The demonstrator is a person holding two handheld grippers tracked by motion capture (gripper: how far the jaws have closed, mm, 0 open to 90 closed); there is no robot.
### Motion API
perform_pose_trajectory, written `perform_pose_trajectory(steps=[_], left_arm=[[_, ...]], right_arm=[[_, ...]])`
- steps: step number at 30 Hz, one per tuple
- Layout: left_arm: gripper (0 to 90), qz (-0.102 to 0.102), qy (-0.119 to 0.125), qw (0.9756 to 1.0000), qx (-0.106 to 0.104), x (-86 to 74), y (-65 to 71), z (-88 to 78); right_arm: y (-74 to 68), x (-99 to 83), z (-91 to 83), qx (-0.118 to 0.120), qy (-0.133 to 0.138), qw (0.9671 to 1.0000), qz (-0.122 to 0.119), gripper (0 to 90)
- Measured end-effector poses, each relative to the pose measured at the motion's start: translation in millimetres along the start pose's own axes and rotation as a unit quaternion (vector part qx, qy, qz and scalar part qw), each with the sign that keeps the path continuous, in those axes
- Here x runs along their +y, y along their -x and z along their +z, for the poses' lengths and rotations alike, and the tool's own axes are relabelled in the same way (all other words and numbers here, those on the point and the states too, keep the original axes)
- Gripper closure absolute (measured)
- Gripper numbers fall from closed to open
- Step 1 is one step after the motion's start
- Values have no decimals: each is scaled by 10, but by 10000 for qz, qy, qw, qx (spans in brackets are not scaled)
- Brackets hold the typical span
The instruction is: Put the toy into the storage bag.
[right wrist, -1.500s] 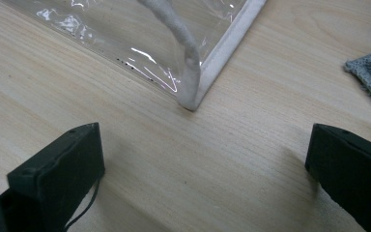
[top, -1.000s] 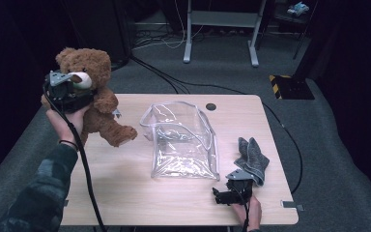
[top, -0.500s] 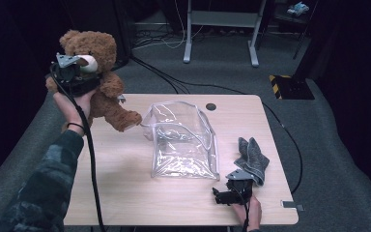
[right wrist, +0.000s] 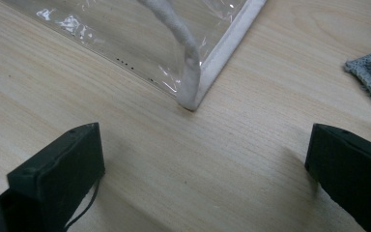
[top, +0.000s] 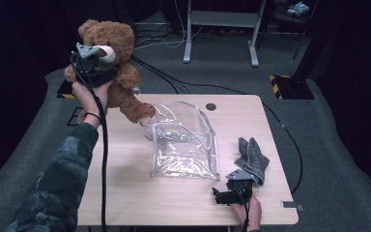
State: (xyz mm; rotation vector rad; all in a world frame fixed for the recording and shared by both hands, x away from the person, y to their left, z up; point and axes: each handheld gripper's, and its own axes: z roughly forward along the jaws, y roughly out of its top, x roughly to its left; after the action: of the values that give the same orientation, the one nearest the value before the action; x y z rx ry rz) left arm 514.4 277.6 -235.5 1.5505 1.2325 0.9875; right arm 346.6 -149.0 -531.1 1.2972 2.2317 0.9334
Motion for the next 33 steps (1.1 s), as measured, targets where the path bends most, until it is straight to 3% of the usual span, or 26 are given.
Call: perform_pose_trajectory(steps=[10,23,33], left_arm=[[483,27,117,9996,-272,48,299,165],[477,96,63,9977,-669,36,676,382],[472,-47,81,9951,-988,21,982,537]], right_arm=[[-5,0,-3,41,10,10000,34,0],[-4,-1,-5,36,2,10000,25,0],[2,-3,-7,20,-18,10000,-16,0]])
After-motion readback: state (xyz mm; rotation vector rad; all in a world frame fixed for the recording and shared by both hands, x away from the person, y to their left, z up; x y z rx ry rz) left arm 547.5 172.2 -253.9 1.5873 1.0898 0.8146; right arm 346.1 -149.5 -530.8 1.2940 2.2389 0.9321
